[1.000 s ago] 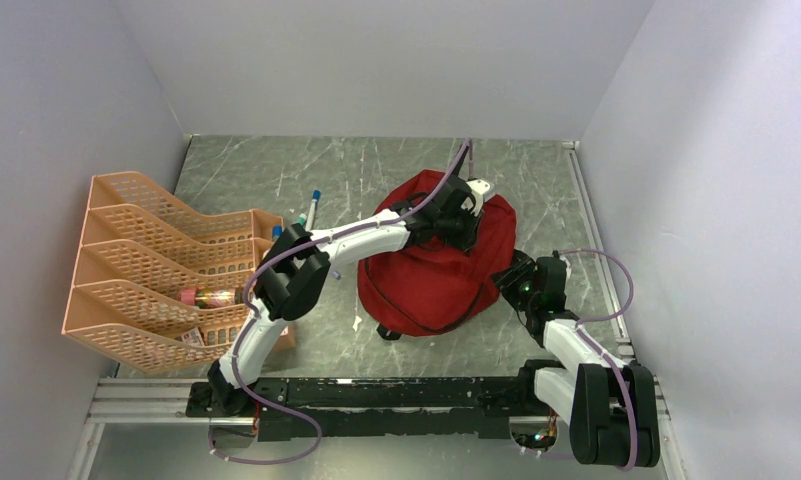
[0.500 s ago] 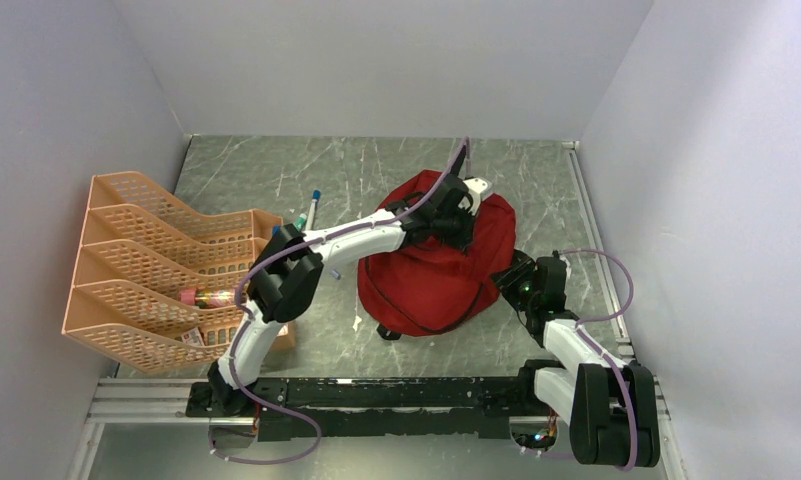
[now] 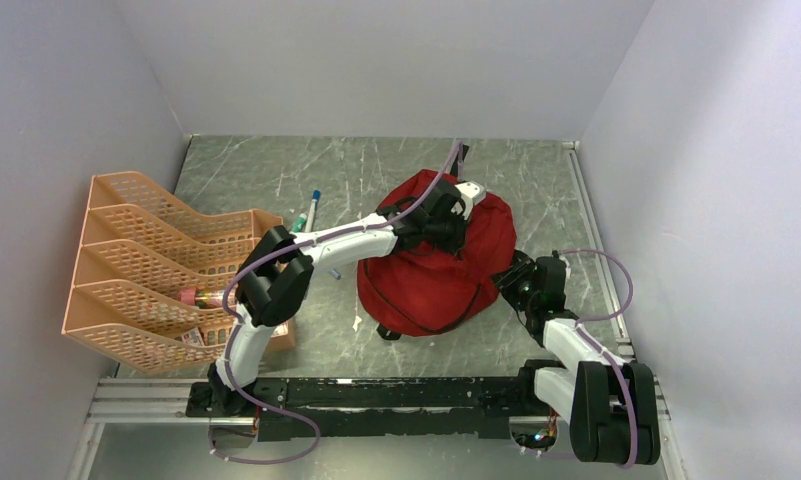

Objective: Pack the student bag
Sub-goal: Unzip the student bag at the center of the board, then adjust the student bag at the center of the board.

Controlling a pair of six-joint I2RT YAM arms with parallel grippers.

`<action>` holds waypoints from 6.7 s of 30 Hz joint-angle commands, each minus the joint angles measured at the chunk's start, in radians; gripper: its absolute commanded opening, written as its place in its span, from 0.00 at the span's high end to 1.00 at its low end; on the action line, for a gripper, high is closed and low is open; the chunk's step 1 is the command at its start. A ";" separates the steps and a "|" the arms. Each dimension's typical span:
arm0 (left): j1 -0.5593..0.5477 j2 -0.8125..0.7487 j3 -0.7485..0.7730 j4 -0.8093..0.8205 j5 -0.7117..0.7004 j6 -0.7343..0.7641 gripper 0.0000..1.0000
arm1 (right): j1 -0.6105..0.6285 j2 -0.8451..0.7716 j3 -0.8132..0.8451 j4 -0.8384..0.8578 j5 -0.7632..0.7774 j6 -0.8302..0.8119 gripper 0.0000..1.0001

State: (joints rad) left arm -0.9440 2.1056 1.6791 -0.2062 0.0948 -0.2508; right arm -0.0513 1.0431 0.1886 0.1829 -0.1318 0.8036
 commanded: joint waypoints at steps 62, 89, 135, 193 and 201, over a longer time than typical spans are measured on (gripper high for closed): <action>0.255 -0.178 -0.104 -0.187 -0.382 0.062 0.95 | -0.010 -0.009 0.014 -0.063 0.041 -0.033 0.70; 0.410 -0.095 -0.084 -0.132 -0.257 -0.007 0.79 | -0.010 -0.059 0.140 -0.176 -0.028 -0.058 0.59; 0.232 -0.200 -0.395 0.081 -0.154 -0.443 0.46 | 0.402 0.189 0.657 -0.418 0.031 -0.331 0.51; 0.225 -0.227 -0.578 0.140 -0.106 -0.418 0.58 | 0.727 0.510 0.507 0.221 0.459 -1.517 0.32; 0.225 -0.226 -0.578 0.141 -0.104 -0.420 0.58 | 0.725 0.462 0.502 0.363 0.540 -1.418 0.36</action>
State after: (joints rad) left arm -0.7151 1.8923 1.1248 -0.0391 -0.0387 -0.6773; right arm 0.6777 1.5505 0.6849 0.4004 0.3298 -0.6750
